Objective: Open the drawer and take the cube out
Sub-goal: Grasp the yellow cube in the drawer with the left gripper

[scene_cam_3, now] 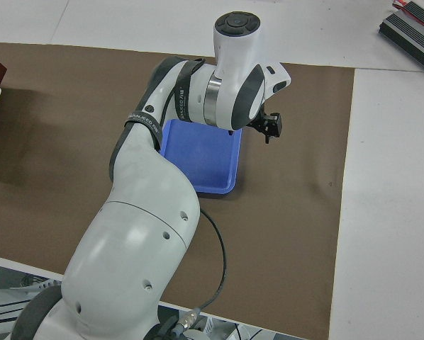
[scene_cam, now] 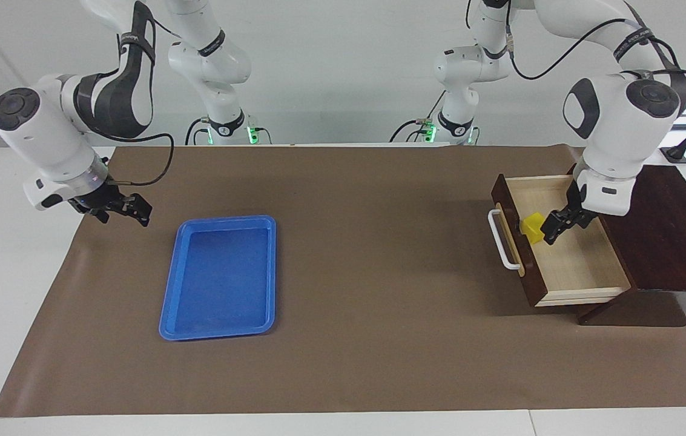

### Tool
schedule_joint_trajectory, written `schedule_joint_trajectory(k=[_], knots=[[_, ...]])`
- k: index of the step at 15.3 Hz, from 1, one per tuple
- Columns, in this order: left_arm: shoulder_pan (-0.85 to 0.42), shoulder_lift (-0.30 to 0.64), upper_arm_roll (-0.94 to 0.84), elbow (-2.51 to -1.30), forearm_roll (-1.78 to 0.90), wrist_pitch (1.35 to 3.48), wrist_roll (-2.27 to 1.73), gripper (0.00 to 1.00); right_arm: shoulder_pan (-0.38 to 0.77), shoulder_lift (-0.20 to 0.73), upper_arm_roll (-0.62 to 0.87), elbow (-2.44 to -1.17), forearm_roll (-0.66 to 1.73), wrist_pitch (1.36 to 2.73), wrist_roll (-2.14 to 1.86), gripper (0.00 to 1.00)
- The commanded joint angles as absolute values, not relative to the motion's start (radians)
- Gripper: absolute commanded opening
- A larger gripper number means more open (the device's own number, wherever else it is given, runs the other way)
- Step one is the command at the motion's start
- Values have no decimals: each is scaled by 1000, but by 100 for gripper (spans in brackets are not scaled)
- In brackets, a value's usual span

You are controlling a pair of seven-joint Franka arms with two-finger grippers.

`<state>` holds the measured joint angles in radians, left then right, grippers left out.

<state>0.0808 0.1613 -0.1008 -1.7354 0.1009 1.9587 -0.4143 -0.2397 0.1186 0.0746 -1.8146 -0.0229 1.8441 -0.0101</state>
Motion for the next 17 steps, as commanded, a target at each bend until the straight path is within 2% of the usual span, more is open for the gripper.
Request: schedule_joint_trajectory(k=[1, 7, 8, 9, 11, 13, 14, 17], knots=[[92, 78, -109, -1932, 55, 2116, -469, 100, -242, 91, 83, -1856, 32, 1838, 47, 100], [77, 69, -110, -2008, 54, 2135, -523, 100, -204, 61, 84, -1914, 139, 1830, 274, 100], [77, 64, -112, -2013, 55, 2129, -523, 96, -192, 54, 86, -1927, 158, 1830, 306, 100], [71, 63, -112, -2010, 55, 2108, -523, 86, -177, 49, 84, -1940, 181, 1830, 352, 100], [71, 63, -112, -2006, 55, 2095, -522, 54, -166, 37, 84, -1965, 236, 1830, 470, 100], [71, 77, -112, -1955, 57, 2035, -522, 7, -131, 31, 84, -1974, 293, 1822, 584, 100], [71, 86, -113, -1913, 60, 1982, -520, 0, -114, 28, 84, -1977, 326, 1821, 657, 100], [66, 113, -115, -1765, 61, 1840, -522, 0, -55, 25, 84, -1979, 432, 1833, 872, 99]])
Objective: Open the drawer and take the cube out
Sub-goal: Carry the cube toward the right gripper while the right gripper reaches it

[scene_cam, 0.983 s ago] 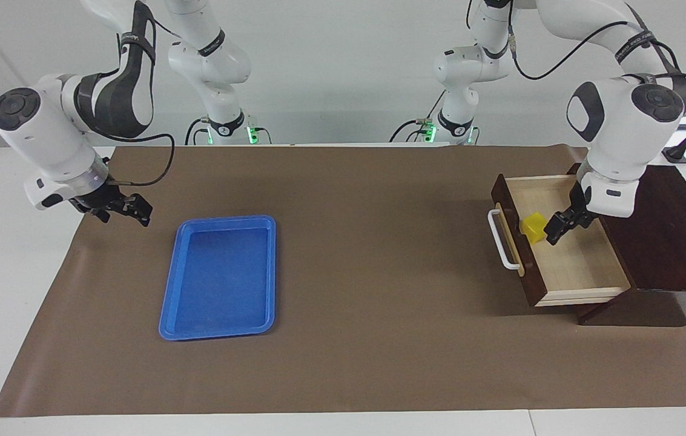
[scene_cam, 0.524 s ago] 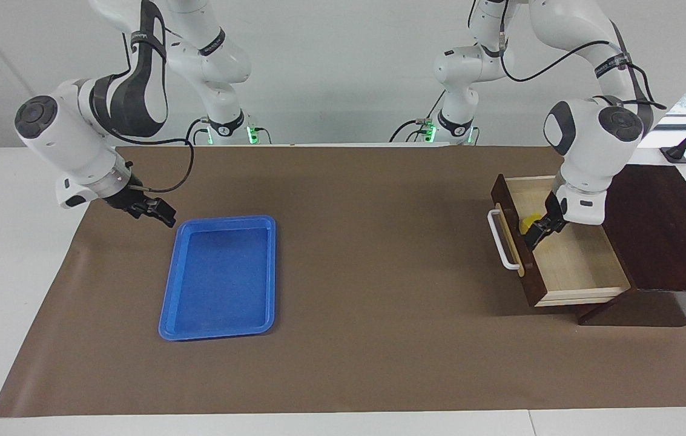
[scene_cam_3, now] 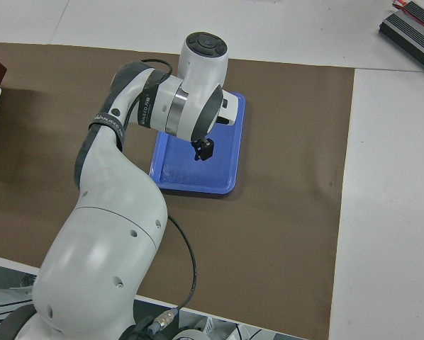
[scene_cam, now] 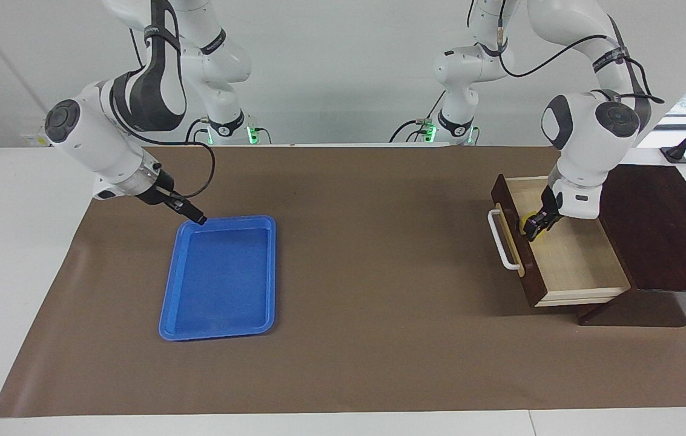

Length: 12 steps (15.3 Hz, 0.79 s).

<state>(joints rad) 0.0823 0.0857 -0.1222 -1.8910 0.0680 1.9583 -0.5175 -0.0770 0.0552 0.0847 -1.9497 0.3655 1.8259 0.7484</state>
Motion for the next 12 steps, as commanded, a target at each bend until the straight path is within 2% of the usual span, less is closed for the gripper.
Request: schedule_joint_trajectory(k=[1, 3, 5, 10, 12], knots=[[49, 126, -117, -1690, 60, 1777, -535, 0, -35, 23, 84, -1979, 460, 1836, 927, 99], [19, 140, -117, -1567, 54, 1659, -608, 0, 1, 25, 84, -1979, 501, 1850, 1029, 99], [-41, 144, -117, -1507, 54, 1599, -801, 0, 29, 34, 84, -1980, 563, 1876, 1118, 99], [-228, 133, -121, -1502, -12, 1589, -1450, 0, 132, 60, 84, -1994, 655, 1965, 1256, 99], [-256, 127, -123, -1523, -98, 1702, -1642, 0, 173, 72, 84, -1996, 718, 1996, 1275, 99]])
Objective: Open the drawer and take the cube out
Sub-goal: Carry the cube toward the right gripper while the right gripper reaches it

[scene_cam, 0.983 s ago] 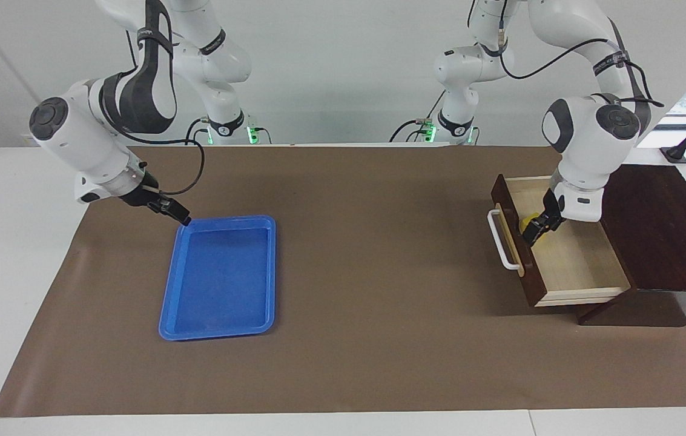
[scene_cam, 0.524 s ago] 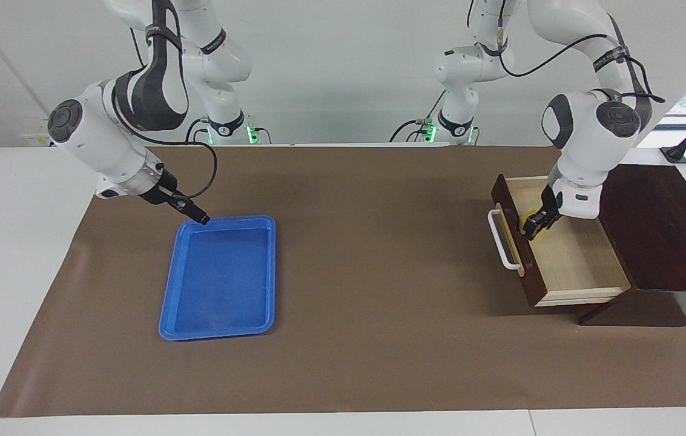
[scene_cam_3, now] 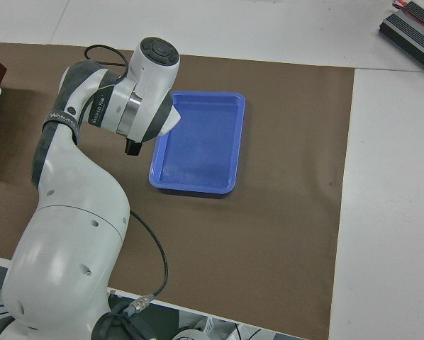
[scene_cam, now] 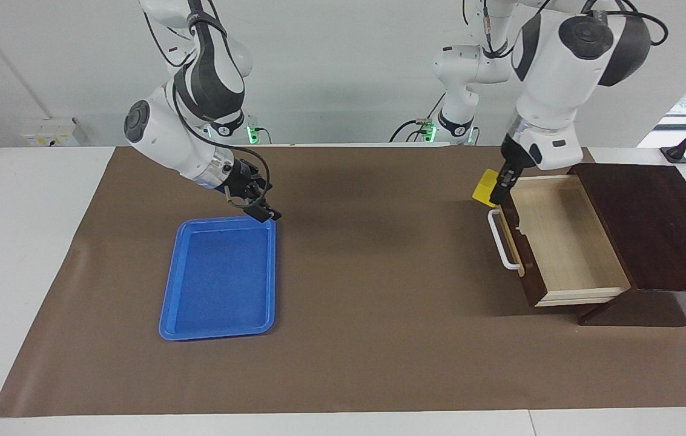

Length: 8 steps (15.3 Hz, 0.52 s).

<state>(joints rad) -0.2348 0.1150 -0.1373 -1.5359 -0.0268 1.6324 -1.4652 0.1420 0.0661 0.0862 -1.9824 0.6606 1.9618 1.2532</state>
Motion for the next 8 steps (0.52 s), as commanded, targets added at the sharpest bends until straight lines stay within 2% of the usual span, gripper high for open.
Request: schedule_joint_trajectory(k=[1, 5, 8], knots=[[-276, 117, -123, -1564, -112, 1765, -1736, 0, 196, 74, 84, -1996, 735, 2008, 1278, 99], [-412, 176, -121, -1592, -26, 1807, -1949, 0, 244, 81, 84, -2016, 819, 2085, 1331, 99], [-455, 230, -121, -1608, -17, 1880, -2109, 0, 284, 100, 84, -2016, 853, 2115, 1356, 99]])
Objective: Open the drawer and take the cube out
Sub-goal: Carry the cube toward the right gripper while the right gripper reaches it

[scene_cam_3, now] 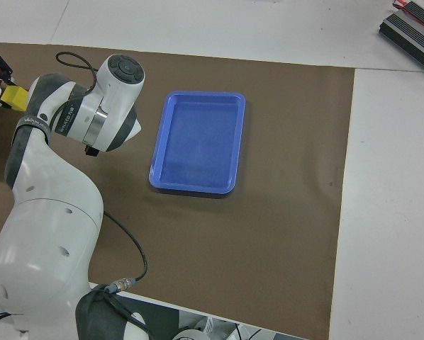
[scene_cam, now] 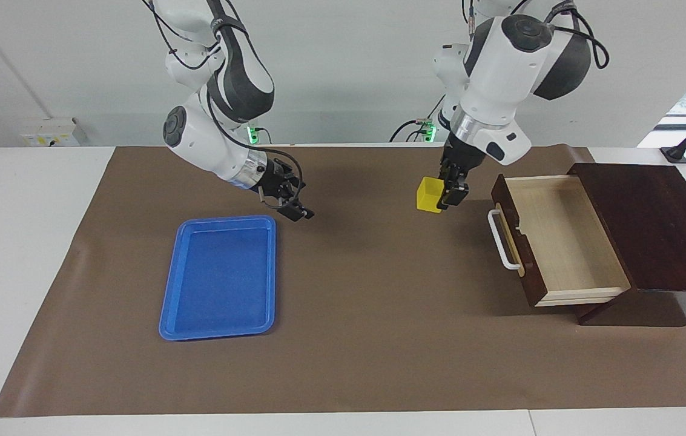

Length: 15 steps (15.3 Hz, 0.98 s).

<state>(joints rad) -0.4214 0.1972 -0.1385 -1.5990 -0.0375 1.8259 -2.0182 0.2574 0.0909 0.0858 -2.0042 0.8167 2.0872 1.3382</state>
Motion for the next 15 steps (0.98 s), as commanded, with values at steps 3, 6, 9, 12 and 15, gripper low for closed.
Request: schedule_joint_trajectory(k=[3, 6, 9, 12, 15], knots=[[-462, 221, -121, -1657, -18, 1896, -2126, 0, 302, 138, 84, -1999, 873, 2123, 1358, 99], [-497, 222, -120, -1677, -17, 1897, -2173, 0, 307, 189, 84, -1965, 906, 2129, 1367, 99], [-522, 225, -121, -1695, 12, 1916, -2299, 0, 308, 222, 86, -1931, 937, 2132, 1368, 99], [-552, 229, -121, -1726, 17, 1931, -2335, 0, 371, 284, 84, -1878, 939, 2166, 1365, 99], [-563, 230, -121, -1730, 18, 1950, -2368, 0, 376, 290, 86, -1881, 936, 2178, 1339, 99]])
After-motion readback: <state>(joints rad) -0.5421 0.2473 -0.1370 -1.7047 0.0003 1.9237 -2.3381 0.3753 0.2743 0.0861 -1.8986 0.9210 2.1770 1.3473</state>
